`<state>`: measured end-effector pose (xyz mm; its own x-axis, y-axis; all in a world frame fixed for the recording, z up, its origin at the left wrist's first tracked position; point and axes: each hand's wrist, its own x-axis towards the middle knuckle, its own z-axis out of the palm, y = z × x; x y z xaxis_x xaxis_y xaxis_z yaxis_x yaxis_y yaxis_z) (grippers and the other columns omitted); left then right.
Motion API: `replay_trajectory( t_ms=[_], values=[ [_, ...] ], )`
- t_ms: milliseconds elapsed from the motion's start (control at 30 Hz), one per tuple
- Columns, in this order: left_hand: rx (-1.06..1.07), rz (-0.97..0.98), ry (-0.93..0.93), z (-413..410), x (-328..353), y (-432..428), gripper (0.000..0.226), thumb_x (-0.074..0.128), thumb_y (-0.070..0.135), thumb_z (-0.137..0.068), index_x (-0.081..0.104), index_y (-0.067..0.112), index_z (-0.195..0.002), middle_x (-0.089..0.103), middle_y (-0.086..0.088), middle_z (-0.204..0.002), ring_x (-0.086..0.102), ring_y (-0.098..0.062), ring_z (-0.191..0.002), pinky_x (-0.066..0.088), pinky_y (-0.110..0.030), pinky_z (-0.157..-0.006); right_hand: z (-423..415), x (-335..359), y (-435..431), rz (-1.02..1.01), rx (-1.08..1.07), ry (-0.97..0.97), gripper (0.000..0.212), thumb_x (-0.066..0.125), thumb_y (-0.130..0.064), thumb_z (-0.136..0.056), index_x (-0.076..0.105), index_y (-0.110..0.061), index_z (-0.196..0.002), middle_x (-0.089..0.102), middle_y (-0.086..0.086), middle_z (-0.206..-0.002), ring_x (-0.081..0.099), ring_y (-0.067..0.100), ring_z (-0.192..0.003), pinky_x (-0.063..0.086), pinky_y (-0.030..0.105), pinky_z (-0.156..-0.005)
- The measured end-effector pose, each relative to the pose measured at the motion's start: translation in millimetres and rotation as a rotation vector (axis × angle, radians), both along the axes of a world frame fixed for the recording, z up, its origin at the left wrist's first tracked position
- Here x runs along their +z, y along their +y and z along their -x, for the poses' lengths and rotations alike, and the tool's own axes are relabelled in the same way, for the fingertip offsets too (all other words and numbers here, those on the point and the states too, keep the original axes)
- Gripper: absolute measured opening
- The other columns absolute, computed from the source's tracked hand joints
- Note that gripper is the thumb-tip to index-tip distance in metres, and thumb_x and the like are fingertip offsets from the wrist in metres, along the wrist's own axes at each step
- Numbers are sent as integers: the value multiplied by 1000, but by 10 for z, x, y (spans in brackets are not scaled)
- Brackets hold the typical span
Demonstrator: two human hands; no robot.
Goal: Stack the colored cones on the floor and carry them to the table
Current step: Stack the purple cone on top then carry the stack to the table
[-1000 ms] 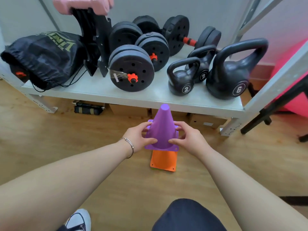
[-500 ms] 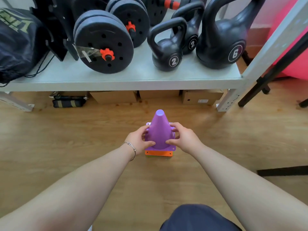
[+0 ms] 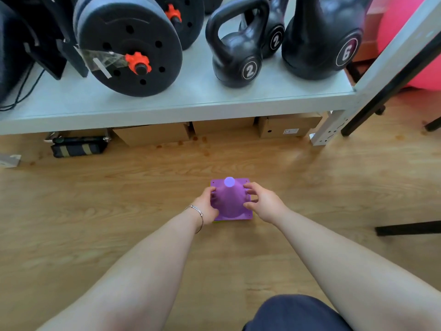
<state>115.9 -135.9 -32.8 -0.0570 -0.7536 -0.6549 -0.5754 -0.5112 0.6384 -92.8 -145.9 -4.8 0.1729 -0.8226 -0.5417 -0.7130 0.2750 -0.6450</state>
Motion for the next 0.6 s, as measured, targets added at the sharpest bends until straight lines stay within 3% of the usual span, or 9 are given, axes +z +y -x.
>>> replay_trajectory(
  t_ms=[133, 267, 333, 400, 600],
  values=[
    [33, -12, 39, -10, -88, -43, 71, 43, -11, -79, 30, 17, -143, 51, -10, -138, 51, -28, -125, 43, -44, -106, -28, -40, -53, -64, 45, -2, 53, 49, -6, -97, 39, -19, -147, 59, 7, -137, 57, 22, -125, 41, 27, -105],
    [82, -21, -43, -51, -124, -9, 69, 42, 1, -79, 35, 31, -141, 57, 4, -123, 59, -25, -108, 53, -33, -79, -34, -75, -114, -121, -64, -62, 49, 40, -1, -99, 40, -12, -148, 54, 13, -142, 52, 24, -130, 36, 22, -105],
    [110, -46, -15, -51, -168, 30, 62, 45, 7, -85, 35, 31, -142, 58, 1, -128, 58, -24, -113, 51, -35, -90, -50, -112, -135, -140, -187, -84, 45, 43, -7, -100, 43, -10, -145, 54, 13, -142, 53, 26, -129, 39, 25, -106],
    [147, -78, 25, -18, -213, 46, 53, 45, 11, -91, 37, 25, -142, 57, -5, -134, 55, -26, -120, 46, -41, -102, -92, -169, -127, -186, -261, -78, 43, 45, -13, -101, 45, -11, -144, 55, 14, -141, 55, 29, -127, 42, 39, -109],
    [268, -128, -53, -3, -183, -17, 48, 39, 25, -95, 38, 23, -143, 54, -8, -137, 53, -28, -120, 41, -31, -96, -110, -306, -170, -311, -461, -167, 47, 46, -14, -99, 39, -3, -144, 60, 22, -132, 58, 35, -121, 45, 46, -106]
  ],
)
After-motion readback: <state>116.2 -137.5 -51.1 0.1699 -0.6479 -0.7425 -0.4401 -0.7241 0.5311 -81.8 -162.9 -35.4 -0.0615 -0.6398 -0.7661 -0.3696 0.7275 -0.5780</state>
